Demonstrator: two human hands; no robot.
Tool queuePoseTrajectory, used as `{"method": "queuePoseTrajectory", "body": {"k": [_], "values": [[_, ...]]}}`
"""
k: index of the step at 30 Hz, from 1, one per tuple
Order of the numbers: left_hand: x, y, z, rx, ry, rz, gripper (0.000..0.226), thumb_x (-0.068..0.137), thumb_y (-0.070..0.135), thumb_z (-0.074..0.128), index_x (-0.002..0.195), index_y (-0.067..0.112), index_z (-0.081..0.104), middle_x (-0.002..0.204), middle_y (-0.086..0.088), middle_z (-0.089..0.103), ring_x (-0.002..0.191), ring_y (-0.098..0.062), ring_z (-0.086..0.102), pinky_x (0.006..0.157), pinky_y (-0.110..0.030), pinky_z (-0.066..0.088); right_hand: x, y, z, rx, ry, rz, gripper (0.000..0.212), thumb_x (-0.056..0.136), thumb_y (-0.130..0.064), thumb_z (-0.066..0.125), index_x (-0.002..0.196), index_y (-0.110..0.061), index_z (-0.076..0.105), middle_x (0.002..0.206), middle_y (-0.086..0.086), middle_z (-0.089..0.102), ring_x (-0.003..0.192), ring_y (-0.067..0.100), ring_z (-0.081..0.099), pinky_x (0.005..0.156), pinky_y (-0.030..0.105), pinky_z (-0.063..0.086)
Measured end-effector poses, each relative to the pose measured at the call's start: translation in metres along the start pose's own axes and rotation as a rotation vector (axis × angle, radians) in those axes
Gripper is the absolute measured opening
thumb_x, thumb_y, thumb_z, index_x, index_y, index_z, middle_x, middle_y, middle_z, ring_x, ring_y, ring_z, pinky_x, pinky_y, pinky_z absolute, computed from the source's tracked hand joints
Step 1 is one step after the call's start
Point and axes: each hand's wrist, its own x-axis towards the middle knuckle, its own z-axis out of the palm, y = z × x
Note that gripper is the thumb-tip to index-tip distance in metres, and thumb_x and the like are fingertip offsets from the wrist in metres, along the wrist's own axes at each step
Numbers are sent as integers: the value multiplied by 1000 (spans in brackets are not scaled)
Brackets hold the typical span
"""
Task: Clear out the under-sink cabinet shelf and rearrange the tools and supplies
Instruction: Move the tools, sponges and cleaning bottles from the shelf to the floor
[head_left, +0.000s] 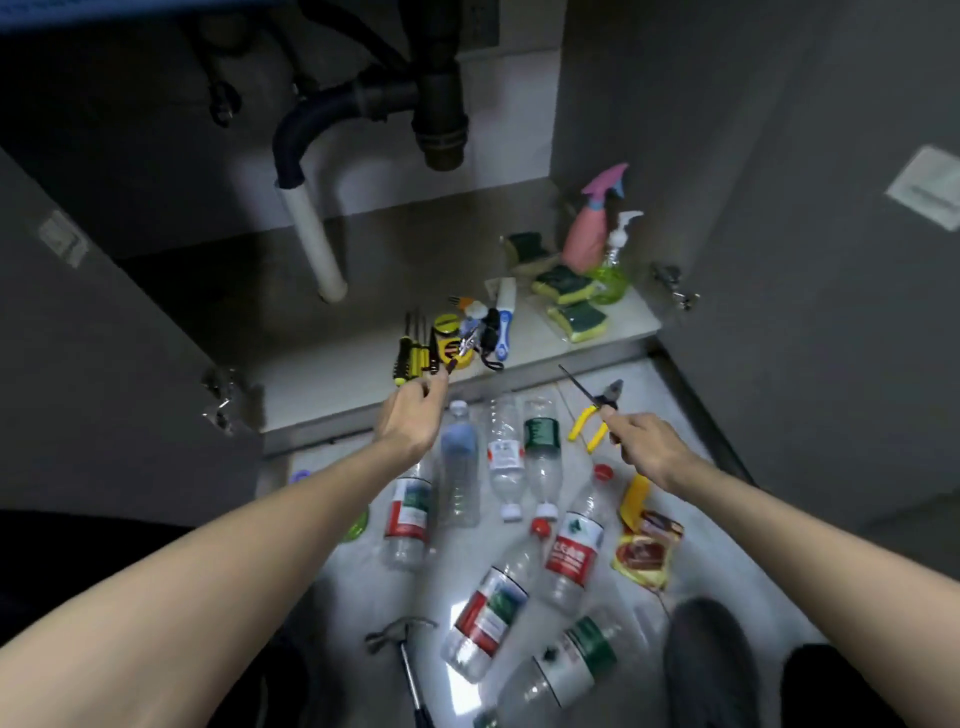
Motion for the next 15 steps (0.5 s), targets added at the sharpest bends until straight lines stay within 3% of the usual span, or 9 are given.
{"method": "queuePoseTrajectory", "body": {"k": [3,5,7,10,12,15], "values": [[-45,7,31,71,-113,54,59,98,61,37,60,16,48,64,-3,56,73,-31,58,65,-35,42,-29,51,-15,-35,44,163,54,102,-51,43,67,-14,62,74,9,66,75,30,63,69,34,47],[-76,3,54,88,-181,80,57,98,59,40,60,17,45,66,-6,56,72,-31,56,62,-35,37,-48,80,-15,-53,38,274,49,101,-47,43,74,-11,64,87,13,68,80,30,62,66,31,41],[-107,-9,76,71,-267,99,52,99,59,40,64,21,47,70,-4,58,69,-26,55,61,-34,39,-65,101,-10,-71,10,373,41,101,-42,41,93,-8,63,104,19,66,87,28,58,72,31,40],[-147,-22,104,99,-406,117,50,98,62,39,72,22,55,78,-2,65,70,-22,58,64,-34,45,-80,109,-2,-68,24,451,43,103,-34,38,122,-3,60,131,23,60,113,36,60,87,34,45],[-167,-26,121,126,-493,125,50,96,63,39,76,21,58,90,-8,70,80,-27,63,72,-37,51,-86,108,4,-27,32,469,36,100,-26,41,117,-1,62,121,23,66,108,38,66,86,38,51],[-182,-18,153,141,-527,82,57,91,66,34,78,17,60,88,-10,68,81,-29,64,71,-37,48,-94,115,11,81,40,521,19,93,-17,48,95,-3,60,106,23,70,95,39,69,75,38,53]]}}
